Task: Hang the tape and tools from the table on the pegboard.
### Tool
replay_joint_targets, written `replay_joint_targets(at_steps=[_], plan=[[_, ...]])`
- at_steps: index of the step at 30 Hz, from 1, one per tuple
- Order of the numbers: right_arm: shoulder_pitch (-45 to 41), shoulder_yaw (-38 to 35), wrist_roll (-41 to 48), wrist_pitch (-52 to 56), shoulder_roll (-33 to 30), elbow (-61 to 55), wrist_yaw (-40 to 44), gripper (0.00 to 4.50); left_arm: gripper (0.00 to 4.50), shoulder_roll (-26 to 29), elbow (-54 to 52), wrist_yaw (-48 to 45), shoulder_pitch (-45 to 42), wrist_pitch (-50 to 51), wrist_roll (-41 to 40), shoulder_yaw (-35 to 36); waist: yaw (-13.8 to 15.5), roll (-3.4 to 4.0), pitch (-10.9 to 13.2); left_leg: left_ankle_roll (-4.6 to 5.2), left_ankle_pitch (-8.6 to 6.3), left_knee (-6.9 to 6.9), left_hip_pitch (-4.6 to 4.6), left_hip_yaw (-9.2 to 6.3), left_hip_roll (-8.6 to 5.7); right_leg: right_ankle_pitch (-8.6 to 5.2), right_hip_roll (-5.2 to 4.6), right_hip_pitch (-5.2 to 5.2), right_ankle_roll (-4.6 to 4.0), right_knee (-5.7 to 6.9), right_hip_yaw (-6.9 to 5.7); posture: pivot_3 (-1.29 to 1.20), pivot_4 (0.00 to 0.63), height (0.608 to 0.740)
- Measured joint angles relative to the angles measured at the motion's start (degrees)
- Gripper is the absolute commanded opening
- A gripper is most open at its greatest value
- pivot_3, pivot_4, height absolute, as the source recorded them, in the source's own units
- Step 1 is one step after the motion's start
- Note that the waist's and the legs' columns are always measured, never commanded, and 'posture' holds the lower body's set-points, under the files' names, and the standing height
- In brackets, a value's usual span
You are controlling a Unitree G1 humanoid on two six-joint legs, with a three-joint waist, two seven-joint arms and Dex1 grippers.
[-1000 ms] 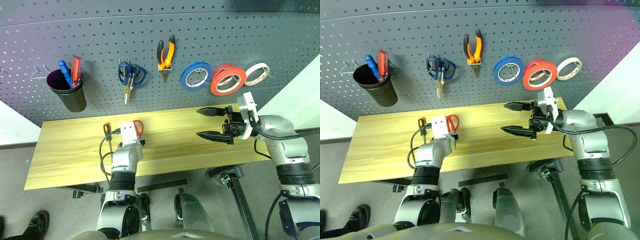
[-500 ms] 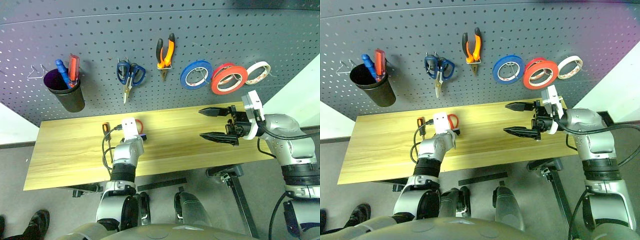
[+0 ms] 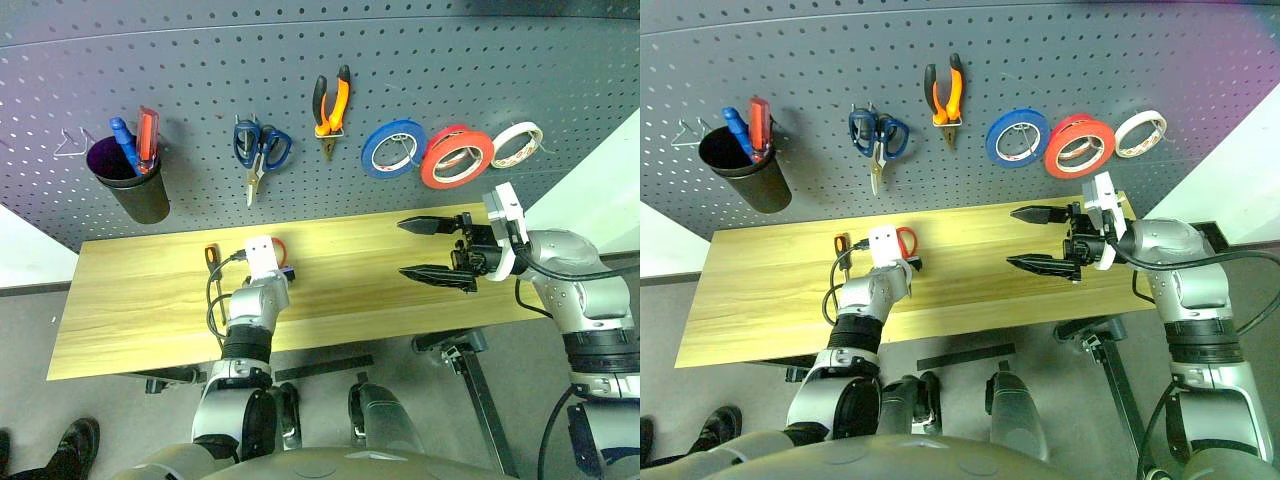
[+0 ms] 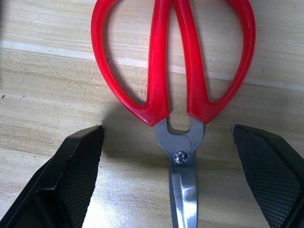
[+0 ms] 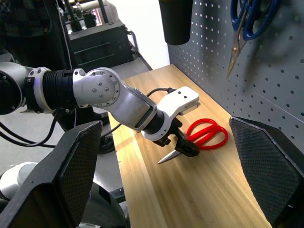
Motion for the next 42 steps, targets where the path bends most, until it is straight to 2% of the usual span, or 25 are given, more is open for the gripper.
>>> replay_joint_targets(at_steps=[10, 13, 21, 22, 31, 36, 42], plan=[[0.6, 0.0, 0.0, 0.2, 0.0, 0.0, -0.7, 4.48, 4.50, 0.0, 0.5, 0.0, -0.2, -0.6, -0.5, -0.1, 0.0, 0.02, 0.1, -0.01, 0.00, -0.03, 0.00, 0.01, 0.00, 0.00, -0.03, -0.02, -0.01, -0.02, 0.00, -0.29, 0.278, 0.740], [0.6, 0.0, 0.0, 0.2, 0.0, -0.1, -0.8, 4.50, 3.92, 0.0, 0.5, -1.0, -0.2, -1.0, -0.9, -0.1, 0.0, 0.05, 0.1, -0.01, 0.00, -0.03, 0.00, 0.01, 0.00, -0.01, -0.04, -0.02, -0.01, -0.03, 0.00, -0.29, 0.277, 0.740], [0.8, 0.0, 0.0, 0.2, -0.1, -0.1, -1.1, 4.50, 1.30, 0.0, 0.5, -0.3, -0.3, -0.8, -1.1, 0.0, 0.0, 0.06, 0.1, 0.00, -0.01, -0.05, 0.00, 0.01, -0.01, -0.01, -0.06, -0.03, -0.01, -0.05, -0.01, -0.29, 0.275, 0.740], [0.8, 0.0, -0.1, 0.2, -0.1, -0.1, -1.2, 4.50, 1.10, 0.0, 0.6, 0.0, -0.3, -0.8, -1.1, 0.0, 0.0, 0.06, 0.1, 0.00, -0.01, -0.06, 0.00, 0.01, -0.01, -0.01, -0.06, -0.03, -0.01, -0.05, -0.01, -0.29, 0.275, 0.740], [0.7, 0.0, -0.1, 0.2, -0.1, -0.1, -1.4, 4.50, 1.10, 0.1, 0.9, 2.5, -1.1, 0.2, -2.4, 0.7, -0.1, 0.05, 0.1, 0.00, -0.01, -0.08, 0.00, 0.02, -0.01, -0.01, -0.06, -0.04, -0.01, -0.05, -0.02, -0.29, 0.269, 0.740], [0.7, 0.0, -0.1, 0.2, -0.1, -0.1, -1.4, 4.50, 1.10, 0.2, 0.0, -0.9, -1.0, 1.5, -2.6, -0.5, 0.1, 0.06, 0.1, -0.02, -0.01, -0.08, -0.02, 0.02, -0.01, -0.01, -0.07, -0.06, -0.01, -0.07, -0.03, -0.29, 0.267, 0.740], [0.5, 0.0, 0.6, 0.3, 0.0, -0.1, -1.3, 4.50, 1.10, 1.7, -7.1, -3.2, 5.4, 0.2, 3.3, -9.8, -0.3, 0.04, 0.6, -0.01, -0.03, -0.23, -0.05, 0.07, -0.02, -0.01, -0.09, -0.15, -0.01, -0.16, -0.03, -0.28, 0.266, 0.740]])
